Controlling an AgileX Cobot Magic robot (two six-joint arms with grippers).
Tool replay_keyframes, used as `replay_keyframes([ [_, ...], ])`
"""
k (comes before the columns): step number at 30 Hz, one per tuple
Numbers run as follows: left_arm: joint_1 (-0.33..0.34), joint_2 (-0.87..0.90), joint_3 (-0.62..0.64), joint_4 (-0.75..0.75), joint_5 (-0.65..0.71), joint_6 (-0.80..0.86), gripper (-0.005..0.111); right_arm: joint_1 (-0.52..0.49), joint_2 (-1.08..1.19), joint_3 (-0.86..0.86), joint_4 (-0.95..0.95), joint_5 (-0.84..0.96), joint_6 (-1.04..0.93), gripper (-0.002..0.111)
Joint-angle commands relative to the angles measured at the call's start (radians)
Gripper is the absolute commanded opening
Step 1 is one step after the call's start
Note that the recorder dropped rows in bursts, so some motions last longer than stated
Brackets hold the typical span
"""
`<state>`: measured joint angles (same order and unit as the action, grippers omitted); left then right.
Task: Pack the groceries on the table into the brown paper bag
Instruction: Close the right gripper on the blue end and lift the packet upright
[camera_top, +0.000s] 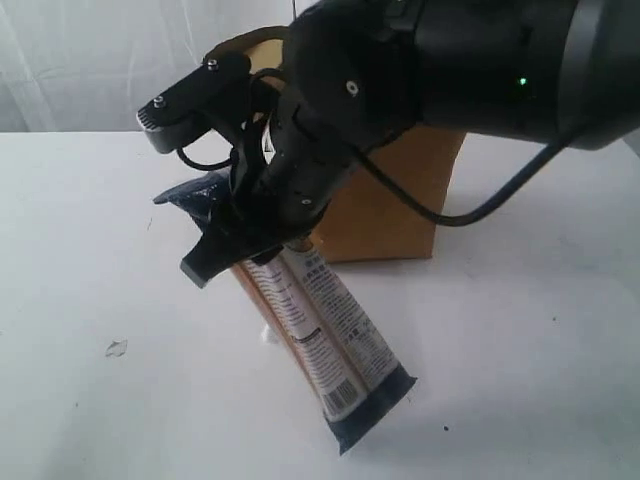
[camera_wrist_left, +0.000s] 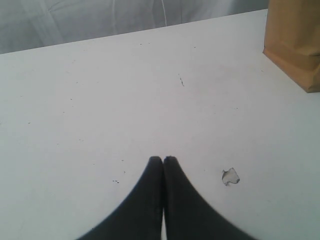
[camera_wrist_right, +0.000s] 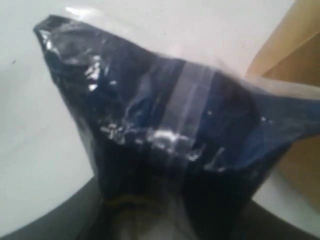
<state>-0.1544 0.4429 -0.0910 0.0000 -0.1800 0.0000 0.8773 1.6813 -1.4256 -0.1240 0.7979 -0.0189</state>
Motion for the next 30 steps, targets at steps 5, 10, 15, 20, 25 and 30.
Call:
replay_keyframes([
  [5, 0.002, -0.007, 0.007, 0.000, 0.002, 0.000, 0.000, -0.008, -0.156, -0.009, -0.070, -0.158, 0.077, 0.000],
  [10, 0.002, -0.007, 0.007, 0.000, 0.002, 0.000, 0.000, -0.008, -0.248, -0.009, -0.070, -0.288, 0.136, 0.000],
  [15, 0.002, -0.007, 0.007, 0.000, 0.002, 0.000, 0.000, -0.016, -0.298, -0.037, -0.070, -0.369, 0.157, 0.000],
  [20, 0.002, -0.007, 0.007, 0.000, 0.002, 0.000, 0.000, -0.064, -0.303, -0.119, -0.070, -0.411, 0.155, 0.000],
  [25, 0.002, -0.007, 0.007, 0.000, 0.002, 0.000, 0.000, -0.153, -0.303, -0.173, -0.061, -0.495, 0.155, 0.000],
  [30, 0.002, -0.007, 0.007, 0.000, 0.002, 0.000, 0.000, -0.225, -0.301, -0.193, 0.003, -0.613, 0.155, 0.000],
])
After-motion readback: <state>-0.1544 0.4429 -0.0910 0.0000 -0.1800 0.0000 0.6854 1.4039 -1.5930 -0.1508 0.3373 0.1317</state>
